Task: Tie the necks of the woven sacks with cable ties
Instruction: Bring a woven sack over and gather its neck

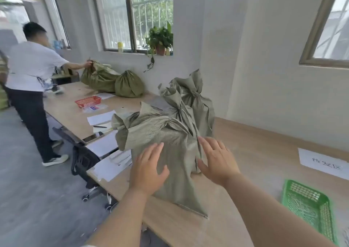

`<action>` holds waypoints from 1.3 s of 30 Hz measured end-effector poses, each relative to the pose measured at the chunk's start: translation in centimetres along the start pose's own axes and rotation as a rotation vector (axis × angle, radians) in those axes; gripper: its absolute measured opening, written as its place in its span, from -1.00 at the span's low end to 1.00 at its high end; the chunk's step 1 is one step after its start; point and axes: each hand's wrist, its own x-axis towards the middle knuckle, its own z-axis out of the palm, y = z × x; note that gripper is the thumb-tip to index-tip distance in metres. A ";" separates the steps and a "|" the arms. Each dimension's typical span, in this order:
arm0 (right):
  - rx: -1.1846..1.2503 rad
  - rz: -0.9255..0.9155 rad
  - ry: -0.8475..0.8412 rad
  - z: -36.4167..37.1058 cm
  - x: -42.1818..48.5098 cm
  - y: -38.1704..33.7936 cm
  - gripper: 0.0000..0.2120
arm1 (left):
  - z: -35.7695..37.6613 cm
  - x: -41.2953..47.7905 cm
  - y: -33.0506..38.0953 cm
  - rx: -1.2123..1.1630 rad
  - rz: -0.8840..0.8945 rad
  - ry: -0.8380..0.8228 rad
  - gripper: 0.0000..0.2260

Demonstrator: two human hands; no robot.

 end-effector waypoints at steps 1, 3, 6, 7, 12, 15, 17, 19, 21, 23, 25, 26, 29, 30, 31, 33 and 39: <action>0.018 -0.011 -0.004 0.3 0.9 -0.3 -0.30 | -0.3 0.9 -0.9 0.017 0.009 0.024 -0.34; 0.031 -0.010 0.012 0.9 2.8 -0.9 -0.30 | -0.8 2.3 -2.6 0.044 0.003 0.084 -0.36; 0.045 -0.013 0.011 1.9 5.8 -2.4 -0.29 | -1.7 4.3 -5.3 0.070 0.028 0.116 -0.40; 0.050 -0.011 0.022 2.3 6.7 -3.0 -0.29 | -1.9 4.8 -6.3 0.080 0.040 0.130 -0.40; 0.051 0.008 0.025 3.3 11.6 -6.0 -0.25 | -3.8 9.0 -11.4 0.093 0.072 0.182 -0.37; 0.043 0.026 0.039 3.6 14.4 -7.4 -0.24 | -4.5 11.9 -14.3 0.089 0.094 0.176 -0.30; 0.020 0.051 0.042 3.9 15.9 -8.1 -0.22 | -4.6 13.5 -16.2 0.086 0.102 0.154 -0.23; 0.019 0.078 0.024 4.4 17.1 -8.7 -0.18 | -4.4 14.7 -18.0 0.064 0.078 0.099 -0.15; 0.028 0.094 -0.005 5.0 18.1 -9.2 -0.14 | -4.0 15.6 -19.4 0.023 0.056 0.057 -0.07; 0.032 0.091 -0.030 5.5 19.1 -9.6 -0.11 | -3.5 16.5 -20.2 -0.036 0.047 0.009 -0.01; 0.020 0.080 -0.063 5.7 19.9 -9.9 -0.09 | -3.1 17.1 -20.5 -0.099 0.025 -0.041 0.02; 0.004 0.070 -0.080 5.7 20.3 -10.0 -0.09 | -2.9 17.3 -20.5 -0.119 0.009 -0.061 0.01; -0.036 0.041 -0.116 5.9 21.3 -10.0 -0.10 | -2.3 18.0 -20.2 -0.173 -0.018 -0.079 -0.11; -0.029 0.039 -0.127 5.9 21.6 -9.9 -0.10 | -1.9 18.3 -20.0 -0.202 -0.013 -0.071 -0.20; -0.017 0.037 -0.141 5.9 21.8 -9.8 -0.10 | -1.6 18.6 -19.9 -0.227 -0.002 -0.065 -0.30; 0.014 0.035 -0.177 6.1 22.2 -9.6 -0.13 | -1.2 19.0 -19.4 -0.252 0.018 -0.060 -0.48; 0.103 0.055 -0.153 6.4 22.8 -9.1 -0.66 | -0.8 20.9 -16.4 -0.326 0.010 0.010 -0.88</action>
